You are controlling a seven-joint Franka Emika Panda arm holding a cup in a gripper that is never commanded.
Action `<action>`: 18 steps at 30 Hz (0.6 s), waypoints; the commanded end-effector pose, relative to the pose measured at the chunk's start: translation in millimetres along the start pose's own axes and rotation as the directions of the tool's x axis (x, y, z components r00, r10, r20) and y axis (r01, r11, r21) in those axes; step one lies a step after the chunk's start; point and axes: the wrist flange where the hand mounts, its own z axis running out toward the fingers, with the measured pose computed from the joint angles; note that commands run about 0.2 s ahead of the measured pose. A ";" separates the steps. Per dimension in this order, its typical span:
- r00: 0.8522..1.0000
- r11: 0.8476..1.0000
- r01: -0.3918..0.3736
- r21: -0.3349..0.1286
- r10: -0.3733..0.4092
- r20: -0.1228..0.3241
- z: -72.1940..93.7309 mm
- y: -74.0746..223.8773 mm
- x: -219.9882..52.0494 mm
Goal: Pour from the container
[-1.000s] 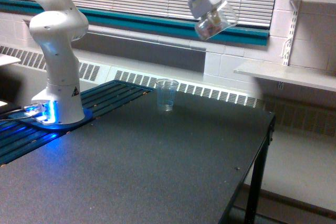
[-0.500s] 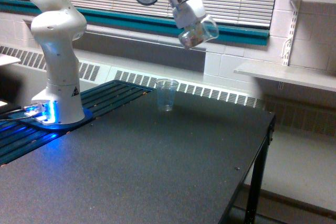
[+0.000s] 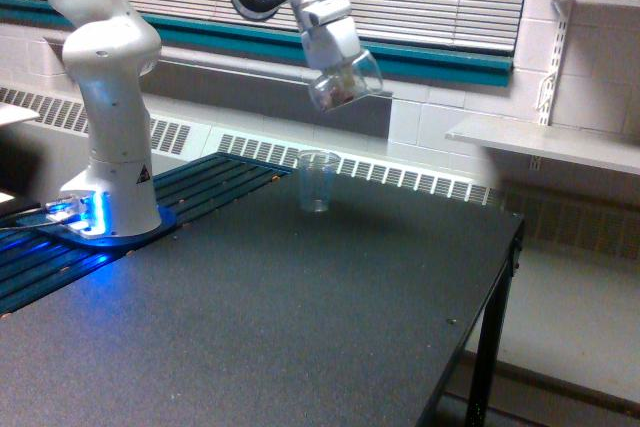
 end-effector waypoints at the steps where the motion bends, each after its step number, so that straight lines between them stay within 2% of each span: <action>1: 0.999 1.000 0.024 -0.003 -0.024 0.025 2.2 -6.2 -18.6; 8: 0.996 0.999 0.046 -0.014 -0.045 0.074 7.7 -11.9 -40.8; 18: 0.991 0.998 0.034 -0.053 -0.027 0.129 20.5 -4.9 -69.1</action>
